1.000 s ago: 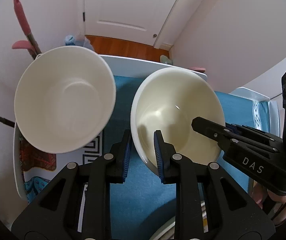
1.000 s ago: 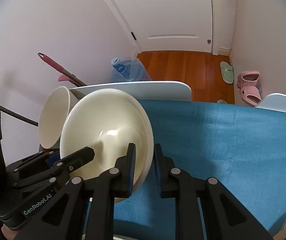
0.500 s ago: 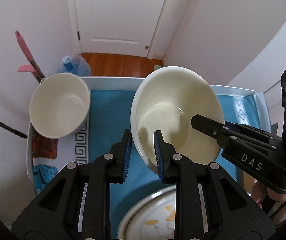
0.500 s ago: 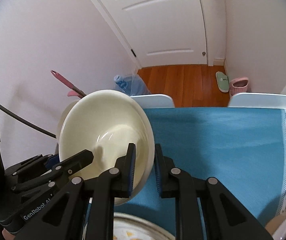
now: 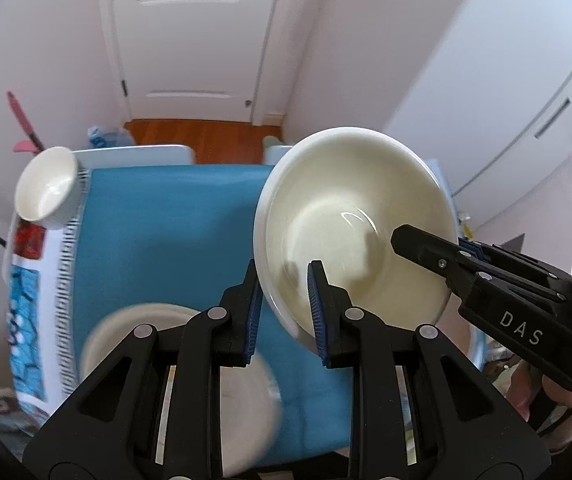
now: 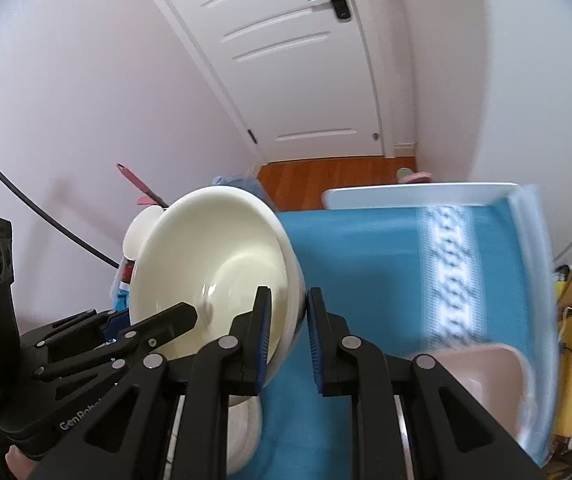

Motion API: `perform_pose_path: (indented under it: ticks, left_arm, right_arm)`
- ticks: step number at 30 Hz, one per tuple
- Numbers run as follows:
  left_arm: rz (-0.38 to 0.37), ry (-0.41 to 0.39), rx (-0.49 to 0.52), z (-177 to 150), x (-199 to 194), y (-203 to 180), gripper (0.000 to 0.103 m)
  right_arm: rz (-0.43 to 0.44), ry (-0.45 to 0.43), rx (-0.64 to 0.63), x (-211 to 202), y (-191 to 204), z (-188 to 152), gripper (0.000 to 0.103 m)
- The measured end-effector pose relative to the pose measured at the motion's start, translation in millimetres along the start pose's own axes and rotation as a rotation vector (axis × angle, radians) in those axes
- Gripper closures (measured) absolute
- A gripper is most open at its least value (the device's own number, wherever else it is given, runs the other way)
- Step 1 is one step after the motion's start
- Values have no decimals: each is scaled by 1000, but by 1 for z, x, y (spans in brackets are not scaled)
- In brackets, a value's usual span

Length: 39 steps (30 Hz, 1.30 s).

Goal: Organize plates and bowls
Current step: 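Carry the cream bowl with both tools and lower it into the beige basin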

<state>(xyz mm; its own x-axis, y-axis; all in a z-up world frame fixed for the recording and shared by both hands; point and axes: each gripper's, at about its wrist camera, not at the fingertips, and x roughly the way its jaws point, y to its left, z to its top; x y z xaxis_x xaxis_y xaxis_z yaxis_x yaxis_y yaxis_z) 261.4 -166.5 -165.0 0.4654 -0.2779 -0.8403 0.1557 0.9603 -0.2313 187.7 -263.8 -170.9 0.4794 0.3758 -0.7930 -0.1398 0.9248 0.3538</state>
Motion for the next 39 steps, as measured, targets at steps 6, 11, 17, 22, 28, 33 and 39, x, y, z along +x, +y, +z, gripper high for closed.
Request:
perform_pose_path:
  ticks: [6,11,17,22,28,33,39]
  left_arm:
    - [-54,33,18,-18,16,-65,83]
    - [-56,124,76,-39,47,-102,83]
    - [-19,223,125,-64,81,-118,83]
    - [10,253,154,-73,98,-115,83]
    - [58,260,203,-80,106,-128,83]
    - [79,263,208,-81,115,-128,83]
    - [83,266,214,-84,119,-128,83]
  right_arm:
    - [-48,1,23,-43,-58,-25,87]
    - [-86,48,54,-52,-101,-50,87]
    - [-94,126,99,-35,-134,-83,87]
    - [-80,169,118,-22,-146,-97,87]
    - [-89,199,116,-15,-153,-101,87]
    - [-97,213,122,-12,-157,-104,87]
    - [-105,217,106,-12,-155,-104,87]
